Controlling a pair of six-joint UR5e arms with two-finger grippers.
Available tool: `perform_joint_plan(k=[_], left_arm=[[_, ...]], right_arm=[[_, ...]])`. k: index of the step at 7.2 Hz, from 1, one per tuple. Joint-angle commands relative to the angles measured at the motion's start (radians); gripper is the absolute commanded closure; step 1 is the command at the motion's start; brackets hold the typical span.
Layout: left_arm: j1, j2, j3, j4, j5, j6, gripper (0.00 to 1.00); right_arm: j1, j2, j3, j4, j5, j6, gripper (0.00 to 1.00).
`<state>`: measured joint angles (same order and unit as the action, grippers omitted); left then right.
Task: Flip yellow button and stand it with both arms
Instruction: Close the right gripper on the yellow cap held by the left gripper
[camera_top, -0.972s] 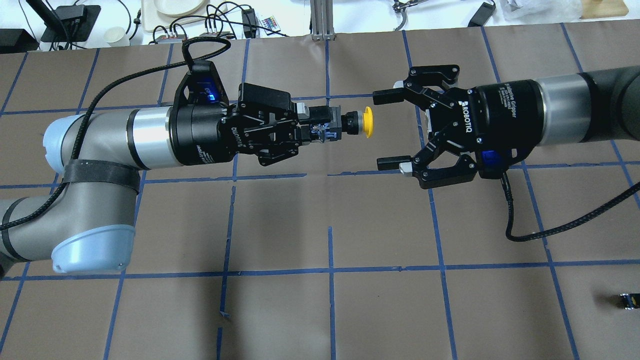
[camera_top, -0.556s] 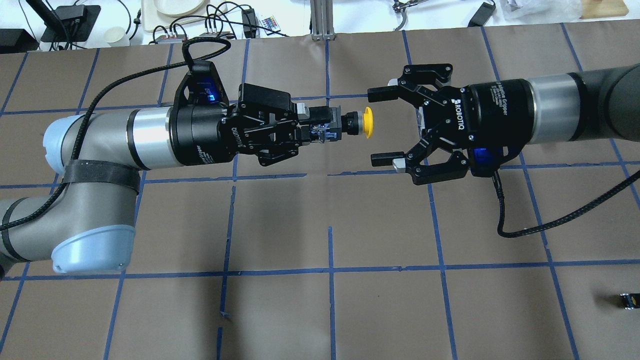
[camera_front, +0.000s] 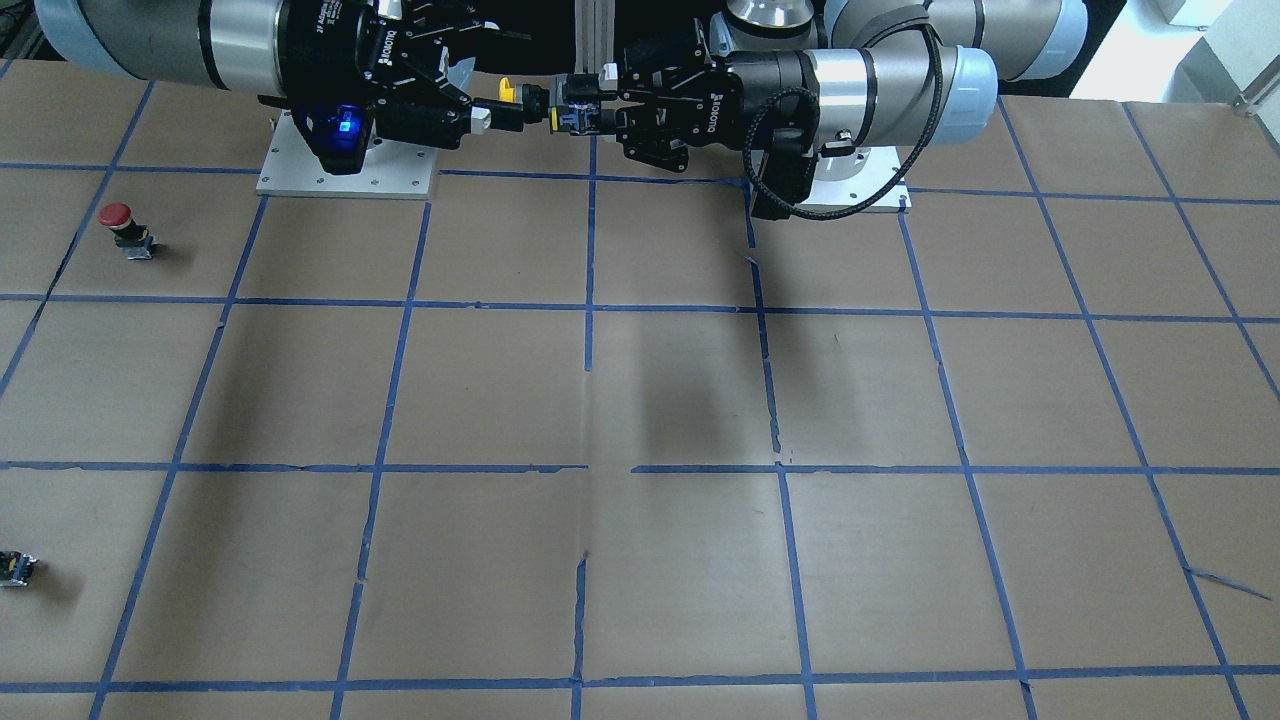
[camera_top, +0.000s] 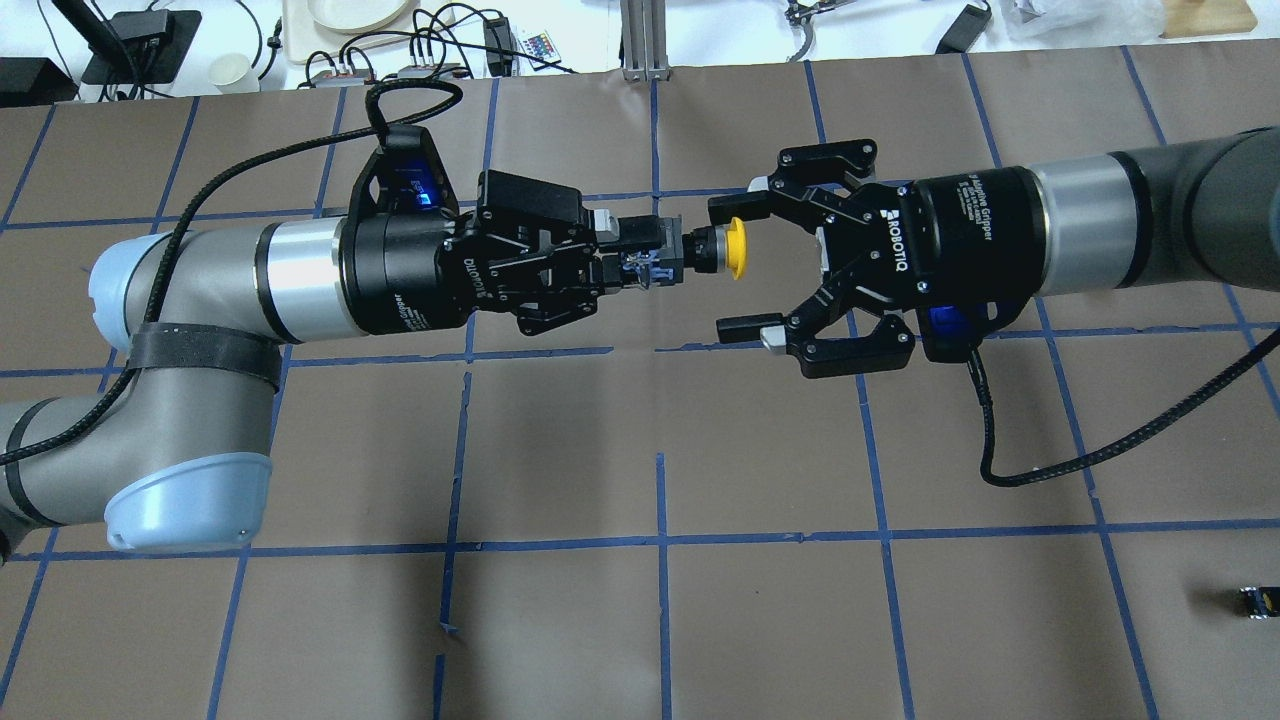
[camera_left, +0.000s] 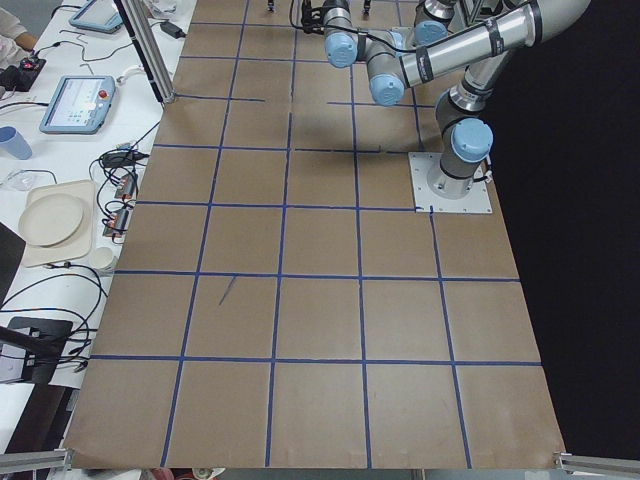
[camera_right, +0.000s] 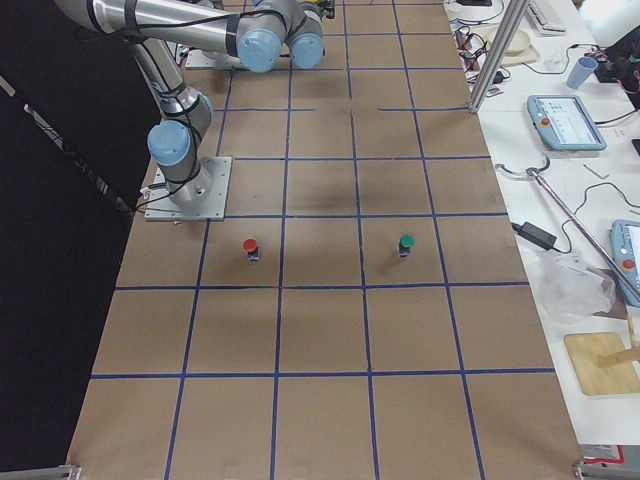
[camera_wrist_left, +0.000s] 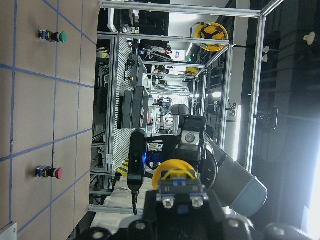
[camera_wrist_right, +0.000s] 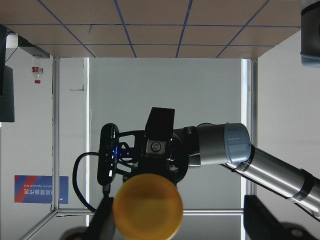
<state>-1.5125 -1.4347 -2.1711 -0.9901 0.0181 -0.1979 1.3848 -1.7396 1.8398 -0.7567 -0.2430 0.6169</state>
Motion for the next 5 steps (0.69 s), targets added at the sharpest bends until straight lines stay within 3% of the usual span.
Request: perform_joint_plan(k=[1, 3, 4, 5], left_arm=[[0.000, 0.000, -0.001, 0.001, -0.001, 0.000, 1.00], [0.000, 0.005, -0.001, 0.001, -0.001, -0.014, 1.00], [0.000, 0.002, 0.000, 0.001, 0.000, -0.023, 0.98], [0.000, -0.001, 0.004, 0.004, 0.006, -0.052, 0.47]], right_arm=[[0.000, 0.000, -0.001, 0.000, 0.007, 0.001, 0.60], [-0.001, 0.002, -0.004, 0.005, 0.002, 0.003, 0.83], [-0.003, 0.000, -0.004, 0.007, 0.002, 0.003, 0.86], [-0.003, 0.002, -0.008, 0.008, 0.002, 0.004, 0.88]])
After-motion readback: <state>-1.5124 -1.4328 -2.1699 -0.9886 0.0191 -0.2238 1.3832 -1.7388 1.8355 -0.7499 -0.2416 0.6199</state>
